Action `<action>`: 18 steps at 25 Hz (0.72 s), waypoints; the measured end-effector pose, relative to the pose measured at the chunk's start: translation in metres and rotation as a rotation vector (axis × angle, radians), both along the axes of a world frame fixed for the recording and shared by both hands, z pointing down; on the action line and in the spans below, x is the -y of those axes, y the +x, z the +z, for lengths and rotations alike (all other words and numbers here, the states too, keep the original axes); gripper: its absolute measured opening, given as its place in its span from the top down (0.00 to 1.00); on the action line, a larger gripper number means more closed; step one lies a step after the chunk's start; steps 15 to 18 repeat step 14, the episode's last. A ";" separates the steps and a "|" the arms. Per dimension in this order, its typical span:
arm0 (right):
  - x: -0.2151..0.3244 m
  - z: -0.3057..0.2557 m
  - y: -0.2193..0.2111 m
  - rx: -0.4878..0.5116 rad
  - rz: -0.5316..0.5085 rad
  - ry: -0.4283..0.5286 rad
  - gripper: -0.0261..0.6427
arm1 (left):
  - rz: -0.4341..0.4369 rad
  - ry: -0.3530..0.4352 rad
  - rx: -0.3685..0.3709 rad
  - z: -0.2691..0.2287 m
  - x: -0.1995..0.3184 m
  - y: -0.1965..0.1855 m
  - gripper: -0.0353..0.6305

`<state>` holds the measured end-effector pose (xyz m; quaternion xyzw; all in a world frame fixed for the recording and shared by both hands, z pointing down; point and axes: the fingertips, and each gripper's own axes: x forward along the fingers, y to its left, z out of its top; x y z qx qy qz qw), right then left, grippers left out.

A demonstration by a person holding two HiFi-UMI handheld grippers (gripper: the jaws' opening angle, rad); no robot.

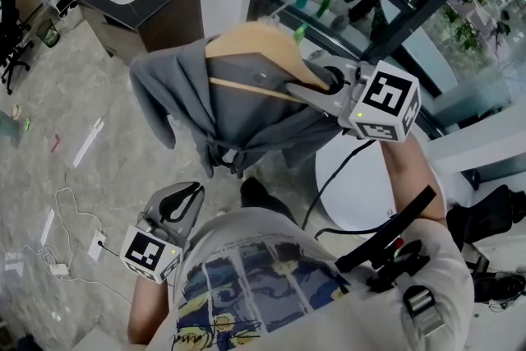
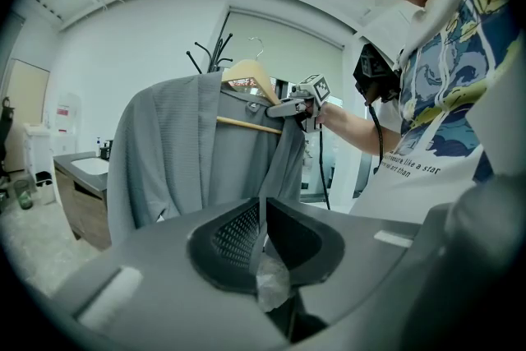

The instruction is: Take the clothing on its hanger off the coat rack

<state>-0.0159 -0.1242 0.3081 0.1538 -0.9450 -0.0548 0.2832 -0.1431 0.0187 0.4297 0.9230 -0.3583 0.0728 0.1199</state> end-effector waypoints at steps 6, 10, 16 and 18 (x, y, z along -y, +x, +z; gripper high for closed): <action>0.003 0.000 -0.003 -0.007 -0.003 0.005 0.95 | 0.003 -0.001 0.002 0.010 -0.001 -0.004 0.90; 0.003 -0.001 -0.003 -0.010 -0.002 0.007 0.95 | 0.002 -0.006 0.001 0.006 0.000 -0.003 0.90; 0.003 -0.001 -0.004 -0.012 -0.003 0.008 0.95 | 0.009 -0.003 0.000 0.015 -0.004 -0.006 0.90; 0.003 -0.001 -0.004 -0.012 -0.003 0.008 0.95 | 0.009 -0.003 0.000 0.015 -0.004 -0.006 0.90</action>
